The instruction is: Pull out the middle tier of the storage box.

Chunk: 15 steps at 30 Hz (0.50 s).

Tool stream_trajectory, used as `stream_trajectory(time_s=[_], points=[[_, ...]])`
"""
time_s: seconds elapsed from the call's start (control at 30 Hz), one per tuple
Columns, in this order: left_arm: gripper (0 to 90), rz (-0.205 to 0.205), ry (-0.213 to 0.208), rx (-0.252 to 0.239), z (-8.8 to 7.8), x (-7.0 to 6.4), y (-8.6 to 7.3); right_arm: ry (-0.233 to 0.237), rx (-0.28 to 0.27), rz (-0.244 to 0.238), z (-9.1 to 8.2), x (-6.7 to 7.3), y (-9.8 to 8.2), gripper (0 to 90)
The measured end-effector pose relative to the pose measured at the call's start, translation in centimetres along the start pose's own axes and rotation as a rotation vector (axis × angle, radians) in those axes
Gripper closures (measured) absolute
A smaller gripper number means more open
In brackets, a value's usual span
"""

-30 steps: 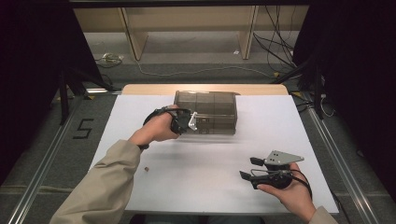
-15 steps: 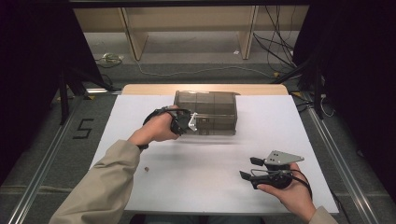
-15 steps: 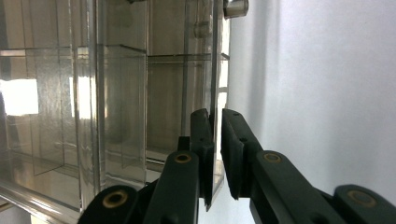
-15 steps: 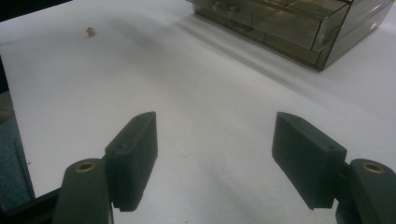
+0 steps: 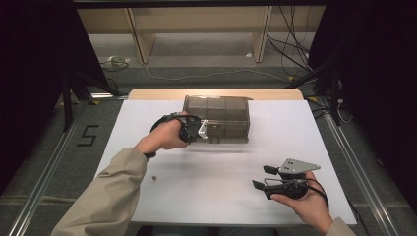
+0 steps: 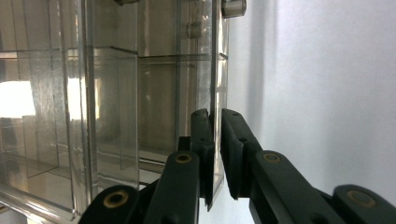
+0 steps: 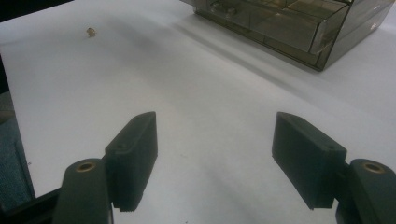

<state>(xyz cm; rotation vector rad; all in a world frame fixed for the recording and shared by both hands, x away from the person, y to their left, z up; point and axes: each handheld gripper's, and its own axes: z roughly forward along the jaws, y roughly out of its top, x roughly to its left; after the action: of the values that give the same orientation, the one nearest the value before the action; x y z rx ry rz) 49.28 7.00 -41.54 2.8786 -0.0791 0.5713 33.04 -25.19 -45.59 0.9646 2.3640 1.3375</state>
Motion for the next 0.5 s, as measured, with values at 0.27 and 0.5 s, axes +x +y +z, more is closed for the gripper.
stream_trajectory(time_s=[0.27,0.5], points=[[83.9,0.006,-0.005,0.003,-0.04,-0.2,0.08,0.0,0.0,0.0,0.0,0.0,-0.01,32.0],[83.9,0.004,-0.004,-0.002,-0.08,-0.33,0.12,0.0,0.0,0.001,0.01,0.0,0.0,32.0]])
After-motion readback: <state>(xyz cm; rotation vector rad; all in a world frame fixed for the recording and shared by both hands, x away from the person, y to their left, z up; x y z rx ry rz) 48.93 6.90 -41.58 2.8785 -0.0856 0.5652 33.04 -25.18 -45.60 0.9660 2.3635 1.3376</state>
